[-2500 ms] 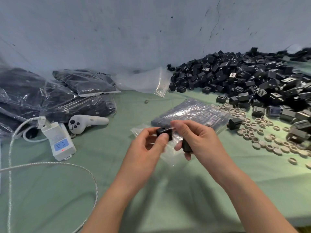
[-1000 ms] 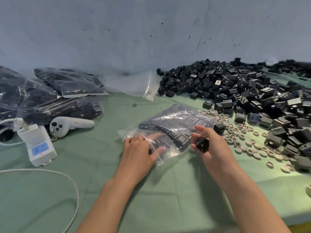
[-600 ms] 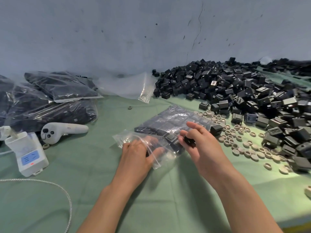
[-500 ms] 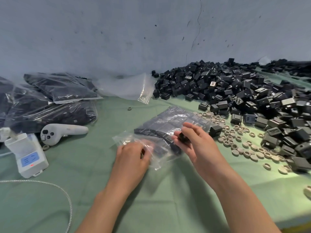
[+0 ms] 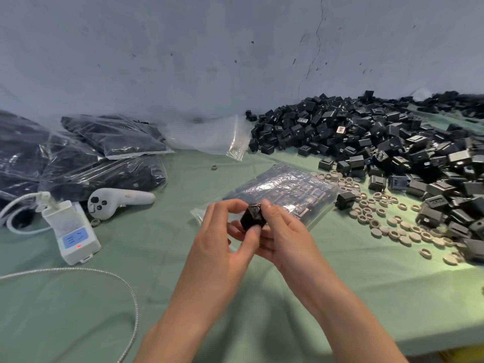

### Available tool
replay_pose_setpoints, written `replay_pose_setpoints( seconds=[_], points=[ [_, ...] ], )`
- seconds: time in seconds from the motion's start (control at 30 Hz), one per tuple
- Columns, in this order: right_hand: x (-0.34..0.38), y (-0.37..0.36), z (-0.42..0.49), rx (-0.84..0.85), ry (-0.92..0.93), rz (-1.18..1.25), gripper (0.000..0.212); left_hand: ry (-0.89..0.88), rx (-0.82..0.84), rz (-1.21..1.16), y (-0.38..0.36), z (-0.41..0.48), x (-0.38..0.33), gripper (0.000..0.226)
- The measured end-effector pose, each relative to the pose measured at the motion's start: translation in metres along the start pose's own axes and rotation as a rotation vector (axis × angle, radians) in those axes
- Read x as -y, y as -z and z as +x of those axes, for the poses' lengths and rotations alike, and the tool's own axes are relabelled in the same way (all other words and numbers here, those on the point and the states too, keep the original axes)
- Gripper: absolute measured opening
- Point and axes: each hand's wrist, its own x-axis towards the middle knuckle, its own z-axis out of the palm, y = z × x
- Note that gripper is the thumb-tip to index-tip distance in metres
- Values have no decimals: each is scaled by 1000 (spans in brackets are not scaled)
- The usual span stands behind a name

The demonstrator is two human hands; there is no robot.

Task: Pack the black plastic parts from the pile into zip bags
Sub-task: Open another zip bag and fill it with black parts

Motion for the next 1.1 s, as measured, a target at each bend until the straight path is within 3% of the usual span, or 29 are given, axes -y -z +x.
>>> replay_pose_setpoints(
  seconds=[0.1, 0.2, 0.27, 0.33, 0.4, 0.47, 0.63, 0.77, 0.93, 1.03, 1.1],
  points=[
    [-1, 1, -3, -34, 74, -240, 35, 70, 3, -44, 8, 0, 3, 22],
    [-11, 9, -9, -247, 347, -872, 21, 271, -22, -91, 19, 7, 21, 2],
    [-19, 9, -13, -328, 491, -1261, 20, 423, -5, -96, 22, 7, 37, 9],
    [-26, 7, -14, -331, 473, -1492, 38, 493, 56, -38, 21, 4, 47, 11],
    [-30, 6, -14, -323, 421, -1626, 40, 499, 89, 12, 15, 1, 48, 10],
    [-31, 4, -13, -328, 393, -1683, 29, 460, 93, 18, 9, 2, 48, 10],
    [-34, 1, -13, -396, 512, -1554, 17, 306, 152, 71, -8, 4, 40, 8],
    [-36, 0, -16, -400, 536, -1508, 18, 186, 314, 380, -10, 9, 40, 23],
    [-34, -1, -19, -430, 592, -1556, 16, 154, 479, 269, -2, 15, 46, 6],
    [-35, -4, -20, -421, 599, -1564, 16, 56, 437, 314, -8, 17, 44, 29],
    [-35, -5, -19, -422, 593, -1550, 16, -13, 426, 300, -14, 19, 40, 31]
  ],
)
